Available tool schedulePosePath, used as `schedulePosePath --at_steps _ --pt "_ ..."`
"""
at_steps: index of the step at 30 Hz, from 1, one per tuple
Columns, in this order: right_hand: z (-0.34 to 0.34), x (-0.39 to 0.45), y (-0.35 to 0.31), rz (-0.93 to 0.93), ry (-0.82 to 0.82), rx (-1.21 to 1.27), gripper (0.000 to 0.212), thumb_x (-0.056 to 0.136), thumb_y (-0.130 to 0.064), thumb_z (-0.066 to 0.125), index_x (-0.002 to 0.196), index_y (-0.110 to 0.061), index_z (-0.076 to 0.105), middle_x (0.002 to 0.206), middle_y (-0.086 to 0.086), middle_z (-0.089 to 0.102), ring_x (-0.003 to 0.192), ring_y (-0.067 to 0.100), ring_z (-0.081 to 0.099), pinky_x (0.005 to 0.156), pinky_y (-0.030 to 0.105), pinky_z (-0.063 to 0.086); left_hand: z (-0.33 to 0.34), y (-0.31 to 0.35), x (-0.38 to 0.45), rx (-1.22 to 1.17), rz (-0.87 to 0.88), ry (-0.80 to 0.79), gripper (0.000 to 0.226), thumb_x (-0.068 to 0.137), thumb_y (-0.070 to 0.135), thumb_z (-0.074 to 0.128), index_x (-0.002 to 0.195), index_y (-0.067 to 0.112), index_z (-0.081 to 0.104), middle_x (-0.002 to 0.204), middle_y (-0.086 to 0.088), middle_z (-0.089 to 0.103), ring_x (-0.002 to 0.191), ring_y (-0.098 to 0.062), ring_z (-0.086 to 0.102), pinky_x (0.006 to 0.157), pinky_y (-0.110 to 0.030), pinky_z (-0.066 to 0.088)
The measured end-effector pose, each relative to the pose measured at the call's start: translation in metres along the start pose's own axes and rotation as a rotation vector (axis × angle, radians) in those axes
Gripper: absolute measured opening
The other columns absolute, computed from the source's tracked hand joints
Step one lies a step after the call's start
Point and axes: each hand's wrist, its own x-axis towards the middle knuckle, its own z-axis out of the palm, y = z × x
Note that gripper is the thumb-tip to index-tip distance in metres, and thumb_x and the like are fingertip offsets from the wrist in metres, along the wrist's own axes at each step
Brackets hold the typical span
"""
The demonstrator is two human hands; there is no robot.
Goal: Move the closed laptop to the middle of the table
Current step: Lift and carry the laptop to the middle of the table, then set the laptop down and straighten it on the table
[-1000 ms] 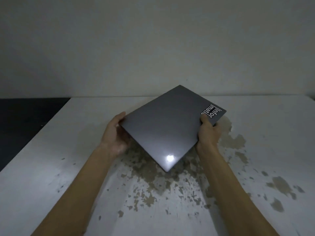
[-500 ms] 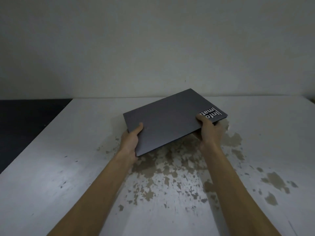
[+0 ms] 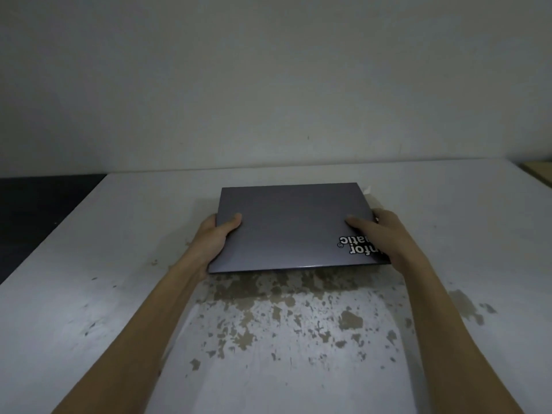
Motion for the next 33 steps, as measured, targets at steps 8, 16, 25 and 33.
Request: schedulePosePath --at_steps 8,16,25,33 --pt "-0.009 0.005 0.013 -0.082 0.067 -0.17 0.041 0.089 -0.042 0.071 0.112 -0.009 0.066 0.104 0.009 0.072 0.081 0.019 0.067 0.06 0.027 0.048 0.017 -0.014 0.005 0.351 0.23 0.172 0.038 0.101 0.032 0.058 0.131 0.01 0.064 0.124 -0.008 0.07 0.092 -0.018 0.067 0.07 -0.022 0.05" --pt "0.0 0.013 0.019 -0.115 0.116 -0.281 0.047 0.089 -0.044 0.07 0.111 -0.003 0.067 0.098 0.011 0.069 0.082 0.027 0.065 0.066 0.034 0.051 0.016 -0.026 0.013 0.637 0.348 0.242 0.045 0.1 0.029 0.06 0.133 -0.001 0.062 0.123 -0.018 0.071 0.102 -0.033 0.069 0.068 -0.018 0.044" --pt "0.006 0.016 0.026 -0.122 0.218 -0.369 0.05 0.083 -0.052 0.073 0.082 -0.003 0.065 0.09 0.021 0.065 0.066 0.026 0.06 0.048 0.028 0.035 0.005 -0.043 0.033 0.736 0.303 0.226 0.047 0.096 0.045 0.059 0.121 0.006 0.068 0.105 -0.02 0.066 0.085 -0.033 0.065 0.073 -0.034 0.053" --pt "0.009 0.014 0.028 -0.14 0.248 -0.419 0.052 0.082 -0.052 0.074 0.081 -0.001 0.066 0.088 0.02 0.066 0.072 0.031 0.064 0.05 0.03 0.038 0.001 -0.045 0.032 0.781 0.299 0.221 0.05 0.093 0.052 0.057 0.109 0.005 0.068 0.095 -0.02 0.063 0.073 -0.029 0.059 0.064 -0.03 0.046"
